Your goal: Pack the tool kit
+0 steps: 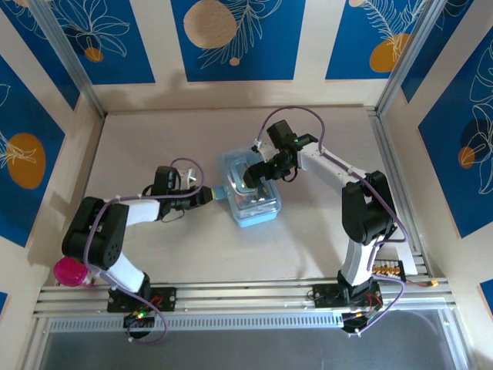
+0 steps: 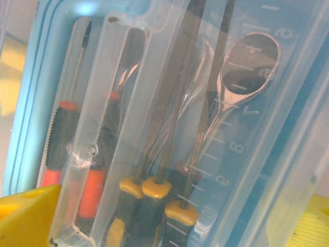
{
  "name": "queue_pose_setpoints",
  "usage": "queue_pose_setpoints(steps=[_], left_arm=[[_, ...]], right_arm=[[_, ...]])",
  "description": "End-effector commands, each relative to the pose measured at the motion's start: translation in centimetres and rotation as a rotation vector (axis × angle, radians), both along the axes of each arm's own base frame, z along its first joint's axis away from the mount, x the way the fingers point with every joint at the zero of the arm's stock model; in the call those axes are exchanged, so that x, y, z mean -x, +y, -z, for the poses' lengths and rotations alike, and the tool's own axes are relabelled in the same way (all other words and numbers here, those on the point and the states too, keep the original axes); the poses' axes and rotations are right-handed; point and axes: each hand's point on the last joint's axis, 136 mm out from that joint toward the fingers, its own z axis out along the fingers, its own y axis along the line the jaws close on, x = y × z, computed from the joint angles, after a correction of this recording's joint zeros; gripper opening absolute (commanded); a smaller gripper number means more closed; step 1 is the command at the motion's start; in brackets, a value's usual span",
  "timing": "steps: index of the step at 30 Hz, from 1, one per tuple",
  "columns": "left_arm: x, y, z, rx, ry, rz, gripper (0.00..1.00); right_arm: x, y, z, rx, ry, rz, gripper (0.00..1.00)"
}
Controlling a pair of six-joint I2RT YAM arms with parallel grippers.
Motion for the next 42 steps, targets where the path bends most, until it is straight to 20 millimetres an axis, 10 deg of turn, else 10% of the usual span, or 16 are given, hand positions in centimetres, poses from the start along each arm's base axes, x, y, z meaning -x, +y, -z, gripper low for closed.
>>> queue_pose_setpoints(steps=[1, 42], left_arm=[[-0.4, -0.5, -0.1, 0.035, -0.009, 0.01, 0.4], [-1.3, -3.1, -3.7, 0.176, -0.139, 0.092, 0.41]], right_arm=[[7.5, 0.4, 6.0, 0.058, 0.339, -0.095, 0.96], [7.8, 0.2, 6.2, 0.065, 0.349, -0.096, 0.96]])
